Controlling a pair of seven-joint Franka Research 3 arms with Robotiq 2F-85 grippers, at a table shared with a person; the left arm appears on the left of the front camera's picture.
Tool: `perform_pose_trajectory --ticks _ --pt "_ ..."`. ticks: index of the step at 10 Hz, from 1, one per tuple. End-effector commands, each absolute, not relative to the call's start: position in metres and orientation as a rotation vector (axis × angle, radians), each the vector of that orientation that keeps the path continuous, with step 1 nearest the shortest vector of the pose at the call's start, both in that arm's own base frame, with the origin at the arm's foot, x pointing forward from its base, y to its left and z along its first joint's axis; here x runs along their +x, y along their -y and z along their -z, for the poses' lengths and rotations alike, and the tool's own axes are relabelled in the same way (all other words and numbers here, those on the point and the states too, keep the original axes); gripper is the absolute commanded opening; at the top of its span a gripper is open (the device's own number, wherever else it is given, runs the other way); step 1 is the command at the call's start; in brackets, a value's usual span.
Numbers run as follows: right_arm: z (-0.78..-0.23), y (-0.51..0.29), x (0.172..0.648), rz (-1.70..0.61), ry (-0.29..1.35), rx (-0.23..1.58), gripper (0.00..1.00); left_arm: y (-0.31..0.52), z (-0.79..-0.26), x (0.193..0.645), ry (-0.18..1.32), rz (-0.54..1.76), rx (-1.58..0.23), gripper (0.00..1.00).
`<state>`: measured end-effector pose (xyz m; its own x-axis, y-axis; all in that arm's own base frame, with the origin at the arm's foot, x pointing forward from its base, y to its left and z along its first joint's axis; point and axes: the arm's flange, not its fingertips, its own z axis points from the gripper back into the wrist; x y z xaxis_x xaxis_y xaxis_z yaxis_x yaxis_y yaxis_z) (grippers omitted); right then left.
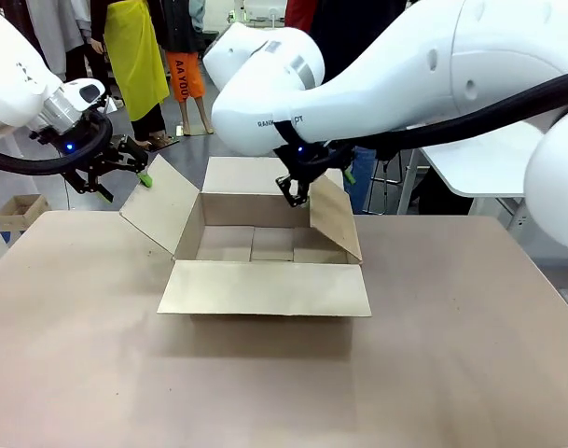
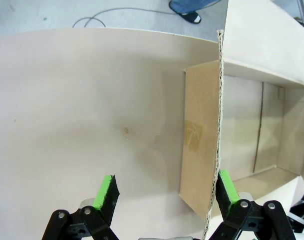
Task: Pack the gift set into the box.
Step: Place both hands on the side flaps of the Package Box and spread them outward.
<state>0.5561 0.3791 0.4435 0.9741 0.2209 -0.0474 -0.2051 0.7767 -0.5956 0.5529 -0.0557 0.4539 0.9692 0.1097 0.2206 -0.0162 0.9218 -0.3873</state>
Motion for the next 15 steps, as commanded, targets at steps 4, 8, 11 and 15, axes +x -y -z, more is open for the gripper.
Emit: perform_pose_trajectory --ticks 4,8,11,15 --pt "-0.478 -0.311 0.527 -0.135 -0.008 -0.616 1.00 0.056 -0.455 0.553 0.244 -0.078 -0.383 1.00" --pt "-0.460 -0.237 0.495 -0.006 -0.009 -0.461 1.00 0.056 -0.455 0.553 0.244 -0.078 -0.383 1.00" --pt "-0.402 -0.180 0.503 0.113 -0.014 -0.352 1.00 0.056 -0.455 0.553 0.244 -0.078 -0.383 1.00" --pt "-0.422 -0.193 0.512 0.064 -0.040 -0.404 1.00 0.056 -0.455 0.553 0.244 -0.078 -0.383 1.00"
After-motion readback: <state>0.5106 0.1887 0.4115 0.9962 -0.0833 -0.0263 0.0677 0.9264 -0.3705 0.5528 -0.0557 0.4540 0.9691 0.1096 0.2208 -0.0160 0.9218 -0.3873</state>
